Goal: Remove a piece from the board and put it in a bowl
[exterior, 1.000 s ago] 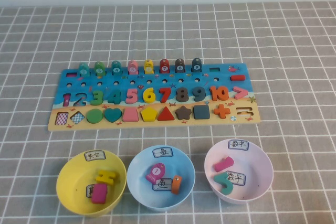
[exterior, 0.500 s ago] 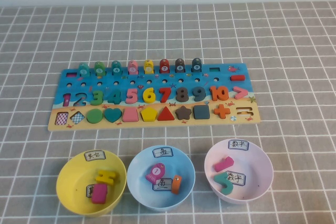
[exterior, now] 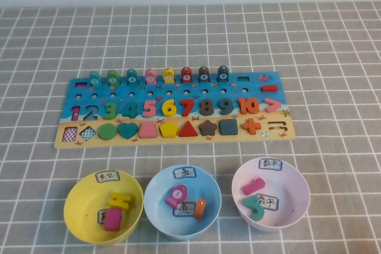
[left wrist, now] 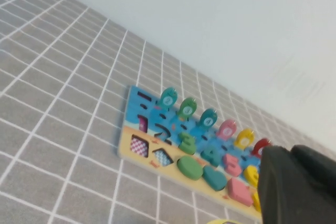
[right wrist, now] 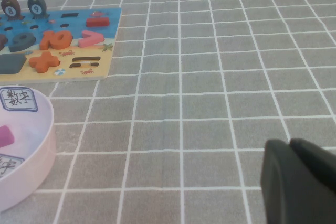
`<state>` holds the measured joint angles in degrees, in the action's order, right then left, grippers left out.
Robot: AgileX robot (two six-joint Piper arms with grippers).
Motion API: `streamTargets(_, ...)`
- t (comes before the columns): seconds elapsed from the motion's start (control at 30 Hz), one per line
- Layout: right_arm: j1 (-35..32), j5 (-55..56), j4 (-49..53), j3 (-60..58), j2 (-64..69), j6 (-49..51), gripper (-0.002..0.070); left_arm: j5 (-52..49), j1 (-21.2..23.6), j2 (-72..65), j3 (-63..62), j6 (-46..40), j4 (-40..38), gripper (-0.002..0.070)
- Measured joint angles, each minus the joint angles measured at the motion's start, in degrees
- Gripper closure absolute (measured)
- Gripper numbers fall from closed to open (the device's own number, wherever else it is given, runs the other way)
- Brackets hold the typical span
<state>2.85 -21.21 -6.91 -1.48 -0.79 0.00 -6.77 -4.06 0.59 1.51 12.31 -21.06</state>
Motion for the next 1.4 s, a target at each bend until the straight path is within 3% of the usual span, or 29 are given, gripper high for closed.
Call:
streamTargets(0.43, 0.0, 0.0, 0.0, 0.0, 0.0, 0.0, 0.0694, 2.76, 0.0, 0.0, 0.0, 1.17, -1.11, 0.0679)
streamTargets(0.63, 0.0, 0.0, 0.0, 0.0, 0.0, 0.0, 0.0694, -7.06, 0.0, -3.87, -6.87, 1.26, -1.48, 0.0679)
streamTargets(0.8, 0.0, 0.0, 0.0, 0.0, 0.0, 0.0, 0.0694, -16.0, 0.0, -14.43, -16.9, -0.34, 0.1, 0.0679)
streamTargets(1.03, 0.0, 0.0, 0.0, 0.0, 0.0, 0.0, 0.0694, -23.68, 0.0, -34.3, -31.5, -9.08, 2.01, 0.0679)
streamTargets(1.4, 0.0, 0.0, 0.0, 0.0, 0.0, 0.0, 0.0694, -37.46, 0.0, -73.04, -59.32, -20.2, 2.58, 0.0679)
